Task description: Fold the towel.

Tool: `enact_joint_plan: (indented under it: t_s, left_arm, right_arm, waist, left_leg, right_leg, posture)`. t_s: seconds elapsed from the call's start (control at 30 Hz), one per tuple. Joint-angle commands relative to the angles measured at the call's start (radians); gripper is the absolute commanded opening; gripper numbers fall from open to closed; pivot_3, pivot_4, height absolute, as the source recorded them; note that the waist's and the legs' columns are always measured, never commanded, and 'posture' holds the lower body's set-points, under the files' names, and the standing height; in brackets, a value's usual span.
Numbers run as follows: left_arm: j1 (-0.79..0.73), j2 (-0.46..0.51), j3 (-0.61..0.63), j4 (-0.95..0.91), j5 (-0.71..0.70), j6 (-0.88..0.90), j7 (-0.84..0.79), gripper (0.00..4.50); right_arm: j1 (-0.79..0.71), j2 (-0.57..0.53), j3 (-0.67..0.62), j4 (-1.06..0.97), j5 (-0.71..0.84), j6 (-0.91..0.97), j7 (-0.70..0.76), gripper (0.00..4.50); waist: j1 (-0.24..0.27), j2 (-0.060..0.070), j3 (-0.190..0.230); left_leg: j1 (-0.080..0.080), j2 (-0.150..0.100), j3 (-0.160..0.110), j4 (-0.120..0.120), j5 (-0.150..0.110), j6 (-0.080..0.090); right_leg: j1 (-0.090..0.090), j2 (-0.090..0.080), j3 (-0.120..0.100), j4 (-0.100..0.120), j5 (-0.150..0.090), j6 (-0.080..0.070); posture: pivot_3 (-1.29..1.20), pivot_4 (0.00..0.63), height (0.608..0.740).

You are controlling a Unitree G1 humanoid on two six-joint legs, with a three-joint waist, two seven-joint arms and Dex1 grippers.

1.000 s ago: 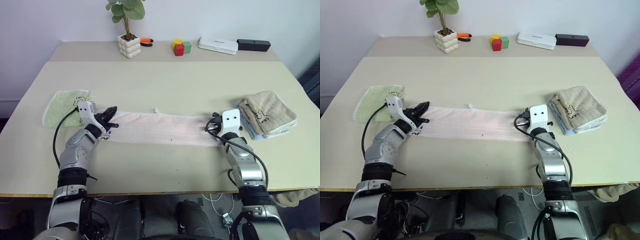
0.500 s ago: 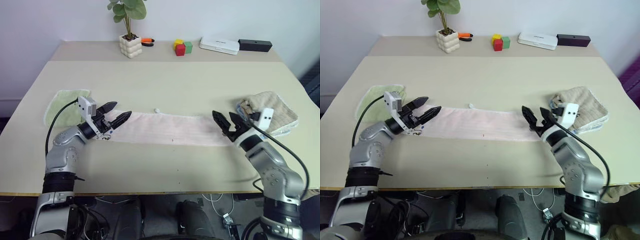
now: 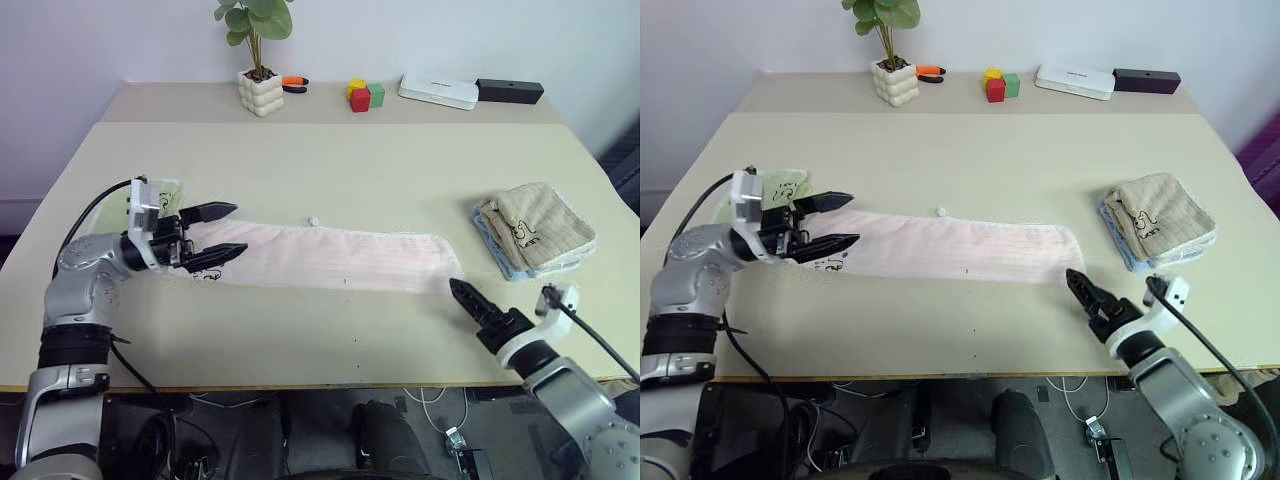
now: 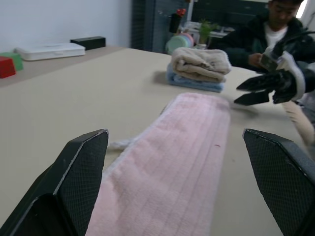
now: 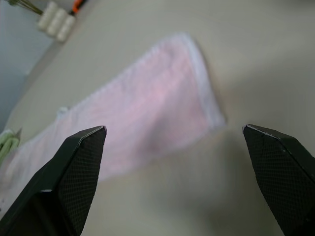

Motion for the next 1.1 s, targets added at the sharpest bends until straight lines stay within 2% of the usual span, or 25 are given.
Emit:
enact_joint_plan:
  t_s: [0.03, 0.27, 0.53, 0.6, 0.67, 0.87, 0.93, 1.1]
  left_arm:
    - [-0.017, 0.013, 0.012, -0.011, -0.017, 0.008, -0.029, 4.48]
    - [0.053, 0.045, 0.01, -0.147, -0.036, 0.068, -0.047, 4.48]
    - [0.112, 0.044, 0.046, -0.186, -0.038, 0.06, 0.008, 4.48]
    - [0.128, 0.041, 0.048, -0.206, -0.041, 0.059, 0.023, 4.5]
    - [0.14, 0.039, 0.05, -0.219, -0.045, 0.06, 0.034, 4.5]
    - [0.152, 0.037, 0.058, -0.232, -0.044, 0.054, 0.058, 4.5]
    - [0.153, 0.036, 0.059, -0.233, -0.045, 0.052, 0.062, 4.5]
    - [0.143, 0.034, 0.06, -0.209, -0.04, 0.043, 0.067, 4.5]
  right_arm:
    - [0.003, -0.009, 0.008, -0.027, 0.049, -0.018, -0.064, 4.5]
    - [-0.038, 0.011, 0.046, 0.048, 0.144, -0.043, -0.153, 4.5]
    - [-0.146, 0.015, 0.106, 0.15, 0.114, -0.083, -0.163, 4.5]
    - [-0.175, 0.018, 0.112, 0.183, 0.11, -0.093, -0.174, 3.97]
    - [-0.194, 0.015, 0.122, 0.201, 0.099, -0.097, -0.169, 3.24]
    - [-0.24, -0.007, 0.145, 0.226, 0.05, -0.108, -0.147, 0.07]
    - [-0.246, -0.011, 0.142, 0.226, 0.041, -0.111, -0.14, 0.02]
    - [-0.265, -0.239, 0.175, 0.214, -0.185, -0.129, 0.047, 0.02]
  waist:
    - [0.001, 0.0, 0.0]
    - [-0.005, -0.001, 0.0]
    - [-0.026, -0.003, -0.002]
    - [-0.025, -0.003, -0.002]
    - [-0.023, -0.003, -0.002]
    - [-0.019, -0.004, -0.003]
    - [-0.017, -0.004, -0.003]
    - [-0.017, -0.003, -0.002]
  left_leg:
    - [0.0, 0.0, 0.0, 0.0, 0.0, 0.0]
    - [0.001, 0.0, 0.0, 0.0, -0.001, 0.001]
    - [0.003, 0.001, -0.002, -0.001, -0.001, 0.002]
    - [0.003, 0.001, -0.002, -0.001, -0.001, 0.002]
    - [0.003, 0.001, -0.001, -0.001, -0.001, 0.002]
    - [0.003, 0.001, -0.001, -0.001, -0.001, 0.002]
    - [0.003, 0.0, -0.001, -0.001, -0.001, 0.002]
    - [0.003, -0.001, 0.0, -0.001, -0.002, 0.004]
  right_leg:
    - [0.0, 0.0, 0.0, 0.0, 0.0, 0.0]
    - [0.002, 0.0, 0.0, -0.002, 0.0, 0.0]
    - [0.005, 0.0, -0.001, -0.004, -0.001, -0.002]
    - [0.005, 0.0, -0.001, -0.004, -0.001, -0.002]
    - [0.005, 0.0, -0.001, -0.005, -0.001, -0.001]
    - [0.006, 0.0, -0.001, -0.006, 0.0, 0.0]
    - [0.007, 0.0, -0.001, -0.007, 0.0, -0.001]
    - [0.007, -0.001, -0.001, -0.008, -0.001, -0.002]
  posture:
    - [0.0, 0.15, 0.735]
    - [0.0, 0.15, 0.735]
    - [0.0, 0.15, 0.735]
    - [0.0, 0.15, 0.735]
    - [0.0, 0.15, 0.735]
    - [0.0, 0.15, 0.735]
    - [0.0, 0.15, 0.735]
    - [0.0, 0.15, 0.735]
